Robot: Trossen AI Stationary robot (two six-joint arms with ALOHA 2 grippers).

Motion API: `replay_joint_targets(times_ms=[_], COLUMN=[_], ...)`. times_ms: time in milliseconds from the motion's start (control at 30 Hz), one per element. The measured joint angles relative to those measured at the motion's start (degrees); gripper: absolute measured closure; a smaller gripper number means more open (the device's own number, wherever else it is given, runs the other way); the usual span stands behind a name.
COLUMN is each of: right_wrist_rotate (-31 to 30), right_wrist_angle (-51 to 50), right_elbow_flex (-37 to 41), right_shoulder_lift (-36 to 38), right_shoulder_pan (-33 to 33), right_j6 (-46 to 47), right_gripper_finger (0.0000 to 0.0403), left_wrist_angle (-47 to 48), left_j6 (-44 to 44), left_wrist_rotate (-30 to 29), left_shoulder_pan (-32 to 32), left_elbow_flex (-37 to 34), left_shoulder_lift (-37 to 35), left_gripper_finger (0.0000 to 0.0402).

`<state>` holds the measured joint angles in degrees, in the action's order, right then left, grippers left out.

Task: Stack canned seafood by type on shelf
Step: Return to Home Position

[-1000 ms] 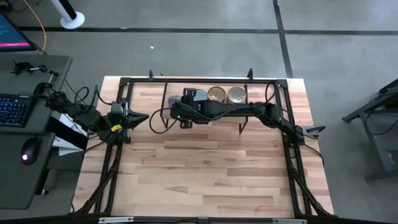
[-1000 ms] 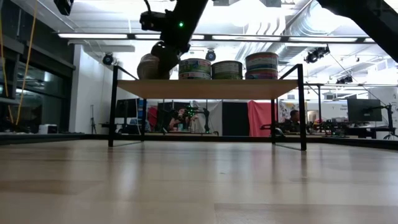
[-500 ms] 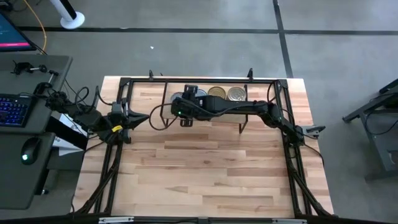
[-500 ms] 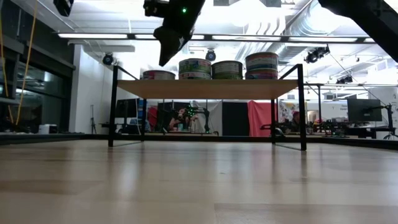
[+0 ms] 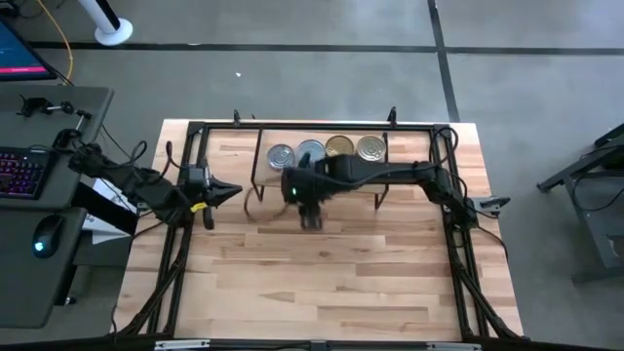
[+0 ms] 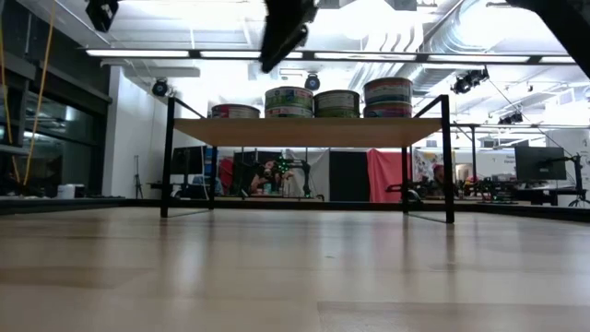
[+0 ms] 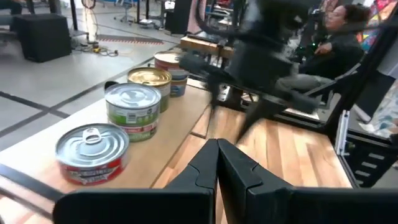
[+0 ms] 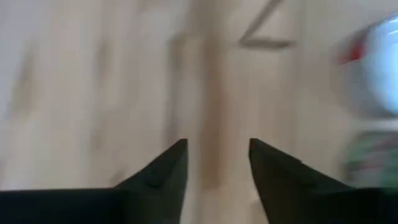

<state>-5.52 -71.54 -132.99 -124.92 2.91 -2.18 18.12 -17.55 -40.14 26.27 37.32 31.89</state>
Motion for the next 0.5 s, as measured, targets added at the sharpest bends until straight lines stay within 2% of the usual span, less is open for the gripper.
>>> replay_joint_targets(times_ms=[133, 233, 300, 400, 500], right_wrist_rotate=[7.76, 13.43, 14.69, 14.55, 10.91], right_wrist_angle=[-5.51, -4.85, -2.02, 5.7, 14.9], right_elbow_flex=[2.46, 11.25, 20.47, 37.5, 53.87], right_shoulder_lift=[0.52, 4.18, 9.49, 20.98, 34.12], right_shoulder_pan=[3.64, 5.36, 5.95, 6.96, 8.12], right_j6=[-1.41, -1.21, 0.89, 7.9, 18.02], right_gripper_finger=[0.032, 0.0385, 0.0392, 0.038, 0.0391], left_wrist_angle=[-4.21, -8.19, -10.09, -12.2, -14.33], left_j6=[0.51, 2.2, 3.0, 3.89, 5.27], left_wrist_rotate=[4.81, 8.95, 11.15, 13.43, 16.31], left_shoulder_pan=[-3.04, -5.14, -6.42, -8.53, -11.57], left_elbow_flex=[0.0, 0.0, 0.0, 0.0, 0.0], left_shoulder_lift=[2.49, 4.25, 5.23, 6.48, 7.86], left_gripper_finger=[0.0402, 0.0402, 0.0401, 0.0402, 0.0401])
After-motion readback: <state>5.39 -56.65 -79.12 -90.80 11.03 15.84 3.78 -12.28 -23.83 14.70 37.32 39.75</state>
